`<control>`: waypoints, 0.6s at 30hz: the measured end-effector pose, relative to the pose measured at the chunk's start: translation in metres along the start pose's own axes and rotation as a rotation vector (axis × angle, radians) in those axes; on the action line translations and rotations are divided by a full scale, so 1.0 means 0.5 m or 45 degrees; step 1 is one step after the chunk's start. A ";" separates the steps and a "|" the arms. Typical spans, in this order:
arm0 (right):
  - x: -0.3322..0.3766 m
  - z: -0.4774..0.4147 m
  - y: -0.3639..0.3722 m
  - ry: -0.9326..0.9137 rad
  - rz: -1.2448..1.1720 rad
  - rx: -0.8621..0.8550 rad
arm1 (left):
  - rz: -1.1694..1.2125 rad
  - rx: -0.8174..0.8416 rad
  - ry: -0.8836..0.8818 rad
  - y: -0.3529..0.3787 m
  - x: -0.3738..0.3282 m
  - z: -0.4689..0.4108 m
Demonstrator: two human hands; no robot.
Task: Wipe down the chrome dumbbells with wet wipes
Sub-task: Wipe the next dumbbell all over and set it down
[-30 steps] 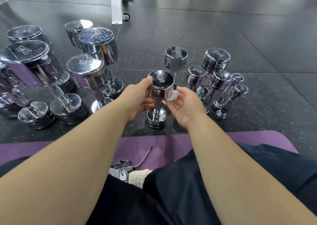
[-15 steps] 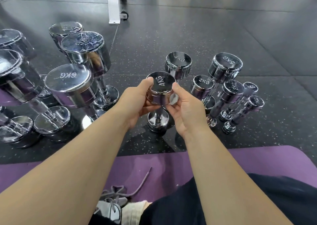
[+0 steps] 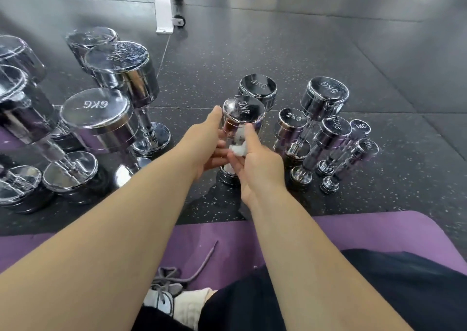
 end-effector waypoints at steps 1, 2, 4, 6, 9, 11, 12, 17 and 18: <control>-0.010 0.007 0.008 0.021 0.038 0.059 | -0.052 -0.049 -0.008 -0.009 0.001 0.013; -0.018 0.016 0.024 0.036 0.056 0.138 | -0.133 -0.098 0.020 -0.023 -0.003 0.031; -0.018 0.030 0.053 0.072 0.049 0.255 | -0.390 -0.205 0.172 -0.050 -0.028 0.067; -0.013 0.045 0.085 0.116 0.000 0.319 | -0.596 -0.330 0.364 -0.080 -0.069 0.122; -0.025 0.058 0.138 0.228 0.015 0.353 | -0.712 -0.577 0.496 -0.144 -0.107 0.198; -0.036 0.049 0.168 0.267 0.100 0.317 | -0.642 -0.739 0.440 -0.194 -0.099 0.225; -0.041 0.045 0.188 0.273 0.143 0.310 | -0.575 -0.816 0.364 -0.222 -0.085 0.230; -0.042 0.039 0.292 0.266 0.375 0.391 | 0.243 -0.743 0.000 -0.280 -0.003 0.225; -0.042 0.037 0.306 0.261 0.434 0.414 | 0.358 -0.658 -0.033 -0.275 0.005 0.221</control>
Point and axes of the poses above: each hand's wrist, its own z-axis away from the middle knuckle, its own y-axis out of the palm, x = y × z, the point moved 5 cm from there along -z, towards the middle knuckle, and after that the axes turned 15 degrees about x, right-handed, at the moved point
